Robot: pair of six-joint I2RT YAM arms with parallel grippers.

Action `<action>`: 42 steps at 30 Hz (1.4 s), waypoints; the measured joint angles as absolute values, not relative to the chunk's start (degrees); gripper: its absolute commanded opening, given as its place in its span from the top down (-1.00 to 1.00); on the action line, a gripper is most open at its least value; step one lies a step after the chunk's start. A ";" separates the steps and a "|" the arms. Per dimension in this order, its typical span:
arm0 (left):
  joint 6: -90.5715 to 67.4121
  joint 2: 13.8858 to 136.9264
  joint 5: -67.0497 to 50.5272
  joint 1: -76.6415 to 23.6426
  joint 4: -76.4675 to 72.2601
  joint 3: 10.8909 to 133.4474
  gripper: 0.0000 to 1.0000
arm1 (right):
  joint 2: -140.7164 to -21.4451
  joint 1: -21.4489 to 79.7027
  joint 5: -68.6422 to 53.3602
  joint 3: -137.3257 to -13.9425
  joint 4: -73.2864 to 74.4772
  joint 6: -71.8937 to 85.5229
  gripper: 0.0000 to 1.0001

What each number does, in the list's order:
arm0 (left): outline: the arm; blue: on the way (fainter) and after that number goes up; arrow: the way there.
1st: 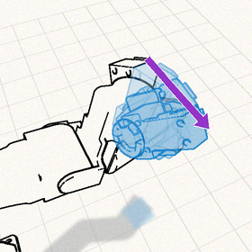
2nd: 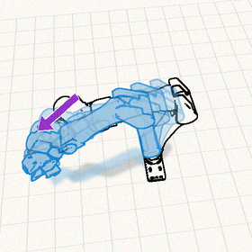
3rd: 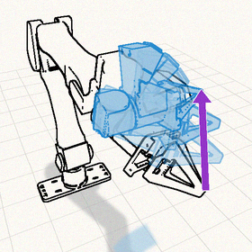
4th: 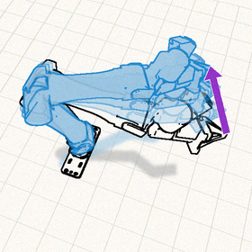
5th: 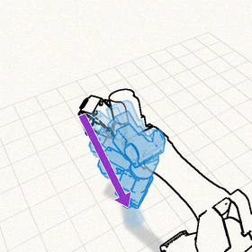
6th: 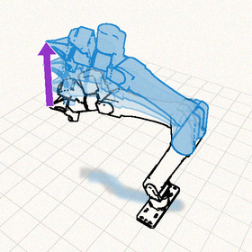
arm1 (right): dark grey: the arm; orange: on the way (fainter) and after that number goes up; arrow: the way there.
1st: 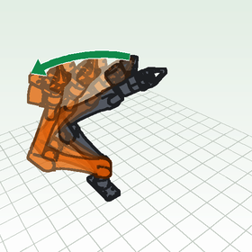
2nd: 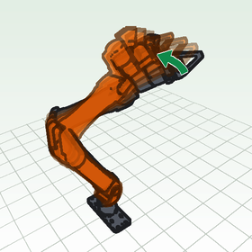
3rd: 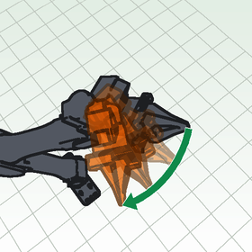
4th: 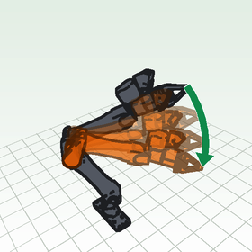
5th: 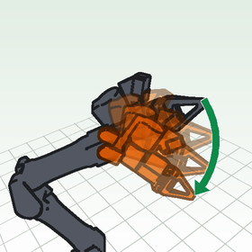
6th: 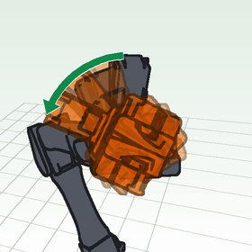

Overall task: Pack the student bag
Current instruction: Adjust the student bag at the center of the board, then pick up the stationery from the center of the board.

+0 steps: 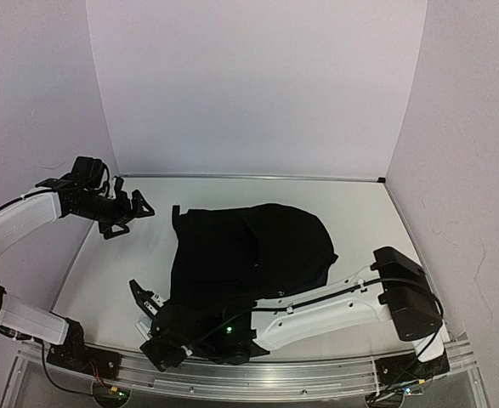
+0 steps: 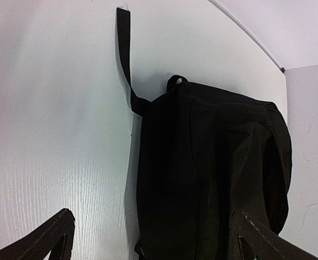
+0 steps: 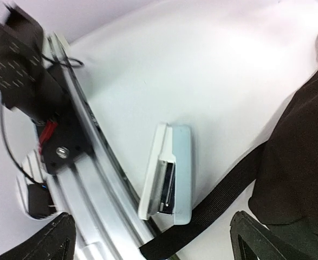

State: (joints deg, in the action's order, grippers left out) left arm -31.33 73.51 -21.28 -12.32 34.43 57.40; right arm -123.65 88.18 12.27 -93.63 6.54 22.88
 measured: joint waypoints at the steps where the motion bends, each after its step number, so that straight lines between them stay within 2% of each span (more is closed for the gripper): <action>1: -31.47 73.13 -21.37 -12.32 34.38 57.13 -0.99 | -125.00 88.13 12.29 -94.50 7.31 22.55 -0.97; 14: -33.16 70.42 -22.40 -12.32 33.81 53.76 -0.99 | -137.28 87.52 12.46 -108.56 15.00 19.98 -0.92; 18: -33.30 70.10 -22.44 -12.32 33.38 53.76 -0.99 | -140.35 87.50 12.97 -111.31 16.56 19.70 -0.64; 23: -33.32 69.89 -22.44 -12.32 33.36 53.76 -0.99 | -141.72 87.42 14.03 -112.63 18.17 19.39 -0.16; 32: -33.26 69.87 -22.32 -12.32 33.39 53.76 -0.99 | -141.95 87.42 14.26 -113.25 18.45 18.98 0.45; 35: -33.23 69.63 -22.07 -12.32 33.43 53.76 -0.99 | -141.95 87.42 14.09 -113.23 18.01 18.52 0.55; 42: -32.67 69.01 -19.38 -12.32 34.98 54.35 -0.99 | -136.30 87.42 13.71 -106.61 17.19 18.20 0.59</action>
